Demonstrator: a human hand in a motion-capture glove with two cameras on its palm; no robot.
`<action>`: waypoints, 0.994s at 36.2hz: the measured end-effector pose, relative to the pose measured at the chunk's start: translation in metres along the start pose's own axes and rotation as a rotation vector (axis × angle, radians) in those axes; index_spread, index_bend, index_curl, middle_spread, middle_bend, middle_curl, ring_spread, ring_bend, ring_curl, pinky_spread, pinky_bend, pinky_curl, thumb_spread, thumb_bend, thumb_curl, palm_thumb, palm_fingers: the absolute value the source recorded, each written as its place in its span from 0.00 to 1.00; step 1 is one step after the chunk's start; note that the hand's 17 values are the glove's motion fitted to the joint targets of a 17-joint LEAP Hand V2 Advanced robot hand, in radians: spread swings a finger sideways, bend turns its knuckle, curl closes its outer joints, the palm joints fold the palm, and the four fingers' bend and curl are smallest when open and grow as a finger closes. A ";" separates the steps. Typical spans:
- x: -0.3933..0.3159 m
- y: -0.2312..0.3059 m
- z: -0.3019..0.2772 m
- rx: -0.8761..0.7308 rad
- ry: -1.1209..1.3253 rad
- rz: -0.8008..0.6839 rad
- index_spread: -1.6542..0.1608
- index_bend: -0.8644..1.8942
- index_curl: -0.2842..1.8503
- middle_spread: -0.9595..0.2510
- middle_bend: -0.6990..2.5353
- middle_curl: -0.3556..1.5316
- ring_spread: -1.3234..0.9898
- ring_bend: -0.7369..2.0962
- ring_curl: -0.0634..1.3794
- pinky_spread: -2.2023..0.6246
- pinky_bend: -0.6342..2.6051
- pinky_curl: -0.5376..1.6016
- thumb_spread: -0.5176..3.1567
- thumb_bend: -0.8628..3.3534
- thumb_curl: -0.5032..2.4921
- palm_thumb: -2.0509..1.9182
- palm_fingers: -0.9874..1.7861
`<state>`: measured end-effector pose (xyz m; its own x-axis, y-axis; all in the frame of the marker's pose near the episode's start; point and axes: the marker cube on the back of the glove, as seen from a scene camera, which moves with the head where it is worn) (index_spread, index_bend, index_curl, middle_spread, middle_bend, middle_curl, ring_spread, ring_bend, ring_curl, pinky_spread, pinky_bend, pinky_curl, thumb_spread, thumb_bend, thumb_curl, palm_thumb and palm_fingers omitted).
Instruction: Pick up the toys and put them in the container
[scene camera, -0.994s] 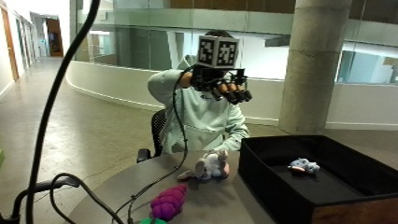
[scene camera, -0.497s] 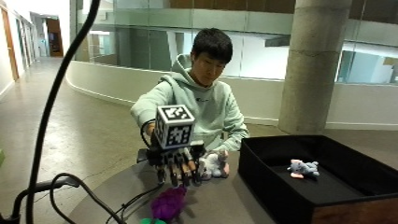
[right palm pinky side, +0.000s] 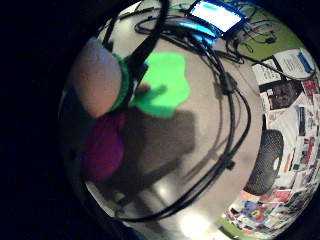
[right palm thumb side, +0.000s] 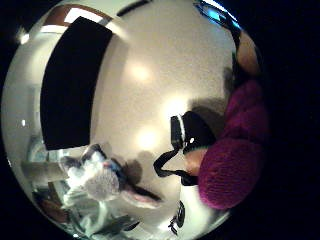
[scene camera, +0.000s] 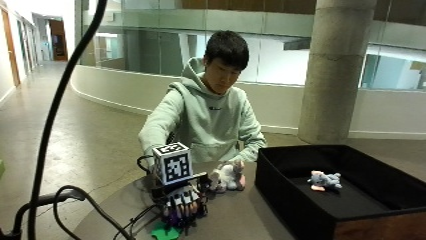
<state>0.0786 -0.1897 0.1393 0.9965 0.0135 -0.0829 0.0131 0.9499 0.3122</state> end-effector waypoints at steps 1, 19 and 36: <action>-0.003 0.002 0.000 0.025 0.003 -0.004 0.77 0.48 0.34 0.69 0.38 0.42 0.48 0.43 0.25 0.76 0.36 0.40 0.50 0.24 0.30 0.63 0.68; -0.112 -0.007 -0.102 -0.277 0.130 -0.118 0.80 0.62 0.47 0.65 0.56 0.56 0.45 0.69 0.46 0.70 0.45 0.48 0.39 0.23 0.37 0.66 0.82; -0.339 -0.081 -0.205 0.250 -0.368 -0.321 0.82 0.65 0.51 0.66 0.60 0.59 0.45 0.73 0.48 0.69 0.50 0.53 0.37 0.22 0.41 0.65 0.75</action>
<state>-0.2775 -0.2070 -0.0522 0.9016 -0.4179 0.1118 0.2961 0.7846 0.5448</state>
